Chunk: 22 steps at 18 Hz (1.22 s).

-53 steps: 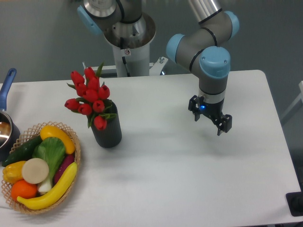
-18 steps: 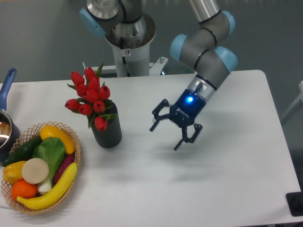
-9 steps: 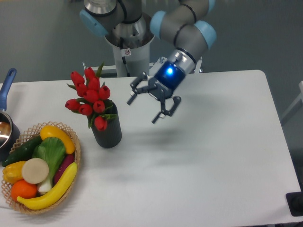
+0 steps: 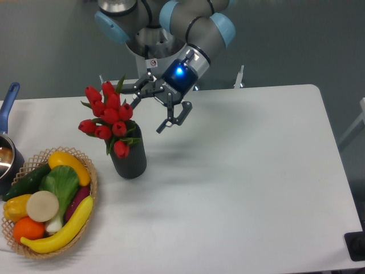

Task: Pick up the flowers from the vase
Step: 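Move the open gripper over to the red tulip stems above the vase, then close the gripper around the tulip stems below the blooms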

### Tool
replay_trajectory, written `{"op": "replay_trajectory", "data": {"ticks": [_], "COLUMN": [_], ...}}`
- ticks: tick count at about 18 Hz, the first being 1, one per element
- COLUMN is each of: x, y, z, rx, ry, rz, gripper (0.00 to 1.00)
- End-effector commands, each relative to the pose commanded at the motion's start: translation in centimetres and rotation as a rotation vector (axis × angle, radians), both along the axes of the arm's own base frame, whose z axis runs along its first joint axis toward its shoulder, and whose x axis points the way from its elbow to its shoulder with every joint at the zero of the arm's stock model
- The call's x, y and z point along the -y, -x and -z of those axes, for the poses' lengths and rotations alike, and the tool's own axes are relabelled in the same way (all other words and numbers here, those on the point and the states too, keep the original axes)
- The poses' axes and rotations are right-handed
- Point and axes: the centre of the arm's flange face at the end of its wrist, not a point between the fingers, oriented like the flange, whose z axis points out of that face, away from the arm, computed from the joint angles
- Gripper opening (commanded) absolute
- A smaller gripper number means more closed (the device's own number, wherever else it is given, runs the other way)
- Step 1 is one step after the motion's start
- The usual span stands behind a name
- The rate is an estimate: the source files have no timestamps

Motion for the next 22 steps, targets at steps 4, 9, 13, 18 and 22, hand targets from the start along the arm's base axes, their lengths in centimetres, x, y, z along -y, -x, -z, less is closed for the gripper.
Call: {"op": "replay_trajectory", "data": {"ticks": [4,9,13,18,22], "x": [-2.7,-4.3,-4.3,-4.2,-4.1], "y": [-0.9,-1.8,-1.8,-2.0,-2.2], "z": [0.4,0.9,1.1,1.5,1.5], "rx": [0.009,0.005,0.002,-0.012,-0.018], "ry": [0.004,0.003,0.002,-0.004,-0.006], "rz": [0.079,0.131,0.134,0.144,0.146], "gripper": [1.0,1.0,1.0,0.61,0.13]}}
